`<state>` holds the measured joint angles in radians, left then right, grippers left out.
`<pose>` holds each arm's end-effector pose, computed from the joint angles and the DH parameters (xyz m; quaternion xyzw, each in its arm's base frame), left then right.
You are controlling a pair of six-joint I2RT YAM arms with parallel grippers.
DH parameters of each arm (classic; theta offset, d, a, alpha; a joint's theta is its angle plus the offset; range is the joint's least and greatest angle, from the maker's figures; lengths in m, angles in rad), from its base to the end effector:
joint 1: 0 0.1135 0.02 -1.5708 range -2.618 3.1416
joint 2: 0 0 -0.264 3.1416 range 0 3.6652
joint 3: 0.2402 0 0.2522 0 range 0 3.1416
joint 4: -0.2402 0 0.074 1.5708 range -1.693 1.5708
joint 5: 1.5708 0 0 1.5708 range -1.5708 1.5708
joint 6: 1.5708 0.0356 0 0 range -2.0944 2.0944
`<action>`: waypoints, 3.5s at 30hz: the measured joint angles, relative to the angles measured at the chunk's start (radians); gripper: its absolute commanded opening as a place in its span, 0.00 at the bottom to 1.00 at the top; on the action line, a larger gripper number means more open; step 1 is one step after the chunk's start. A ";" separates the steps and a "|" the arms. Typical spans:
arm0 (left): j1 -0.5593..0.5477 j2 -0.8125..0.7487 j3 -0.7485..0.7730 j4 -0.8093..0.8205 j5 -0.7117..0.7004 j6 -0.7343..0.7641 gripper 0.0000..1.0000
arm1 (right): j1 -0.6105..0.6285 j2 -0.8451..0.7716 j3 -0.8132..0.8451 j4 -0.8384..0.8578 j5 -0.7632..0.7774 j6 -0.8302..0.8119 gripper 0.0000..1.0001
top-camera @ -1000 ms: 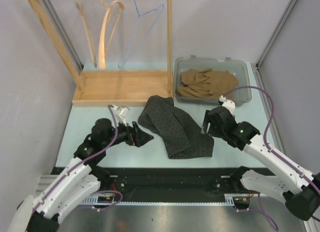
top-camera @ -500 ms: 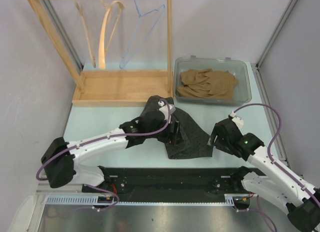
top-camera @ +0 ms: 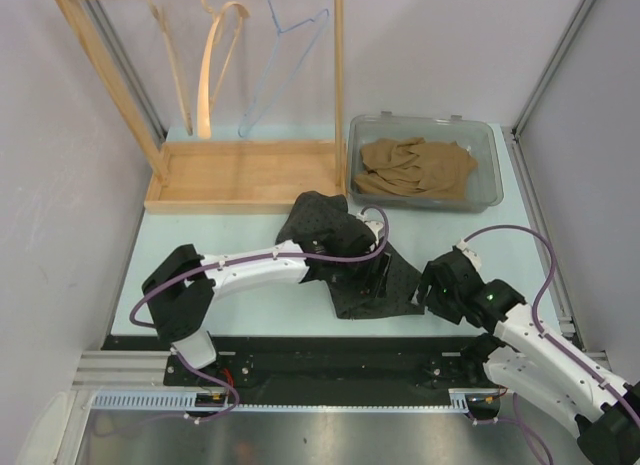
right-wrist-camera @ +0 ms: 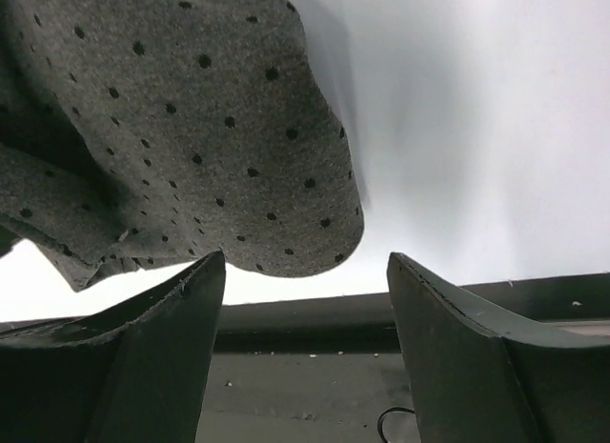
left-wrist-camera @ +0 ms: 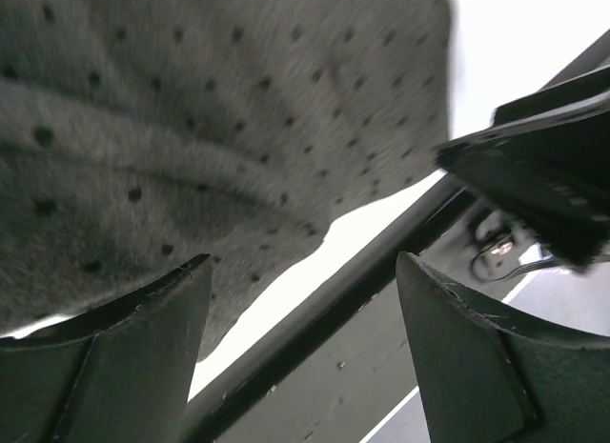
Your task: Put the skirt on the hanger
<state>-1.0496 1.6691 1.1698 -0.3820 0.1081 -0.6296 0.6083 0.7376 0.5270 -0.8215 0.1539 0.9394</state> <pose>0.1756 -0.3135 0.2272 0.2138 0.9153 -0.2852 0.1875 0.1120 0.0714 0.2048 0.1786 0.9446 0.1324 0.2416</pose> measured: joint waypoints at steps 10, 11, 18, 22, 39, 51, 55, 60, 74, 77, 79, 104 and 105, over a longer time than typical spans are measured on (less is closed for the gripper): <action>-0.025 0.036 0.000 -0.043 -0.036 -0.011 0.87 | -0.009 -0.038 -0.071 0.027 -0.029 0.008 0.75; -0.026 0.037 0.000 -0.039 -0.040 -0.015 0.88 | -0.011 -0.039 -0.077 0.032 -0.031 0.008 0.75; -0.029 0.064 0.041 -0.017 -0.080 -0.034 0.91 | -0.029 -0.039 -0.093 0.070 -0.032 0.006 0.75; -0.033 0.145 0.132 -0.046 -0.120 -0.044 0.87 | -0.033 -0.039 -0.108 0.097 -0.035 0.004 0.75; -0.064 0.261 0.181 -0.199 -0.288 -0.112 0.01 | -0.043 -0.103 -0.181 0.148 -0.066 -0.005 0.45; -0.065 0.089 0.146 -0.257 -0.355 -0.110 0.00 | -0.043 -0.006 -0.148 0.233 -0.110 -0.087 0.00; -0.064 -0.066 0.146 -0.304 -0.398 -0.100 0.00 | -0.050 0.005 -0.048 0.201 -0.097 -0.129 0.00; -0.040 -0.320 0.145 -0.377 -0.465 -0.084 0.00 | -0.120 0.032 0.200 0.151 -0.054 -0.227 0.00; 0.003 -0.517 0.369 -0.497 -0.364 0.097 0.00 | -0.439 0.245 0.885 0.085 -0.119 -0.495 0.00; -0.006 -0.451 0.479 -0.514 -0.317 0.140 0.00 | -0.480 0.288 0.995 0.085 -0.133 -0.523 0.00; -0.011 -0.419 0.536 -0.518 -0.281 0.162 0.00 | -0.500 0.303 1.046 0.085 -0.135 -0.536 0.00; -0.199 -0.169 0.474 -0.193 0.047 0.173 0.00 | -0.606 0.386 1.254 0.060 -0.152 -0.605 0.00; -0.197 -0.206 0.411 -0.155 0.043 0.159 0.00 | -0.561 0.414 1.257 0.065 -0.158 -0.610 0.00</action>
<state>-1.2469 1.4628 1.5810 -0.5369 0.1516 -0.4706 0.0475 1.1511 1.7836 -0.7563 -0.0044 0.3294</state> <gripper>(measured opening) 0.038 0.023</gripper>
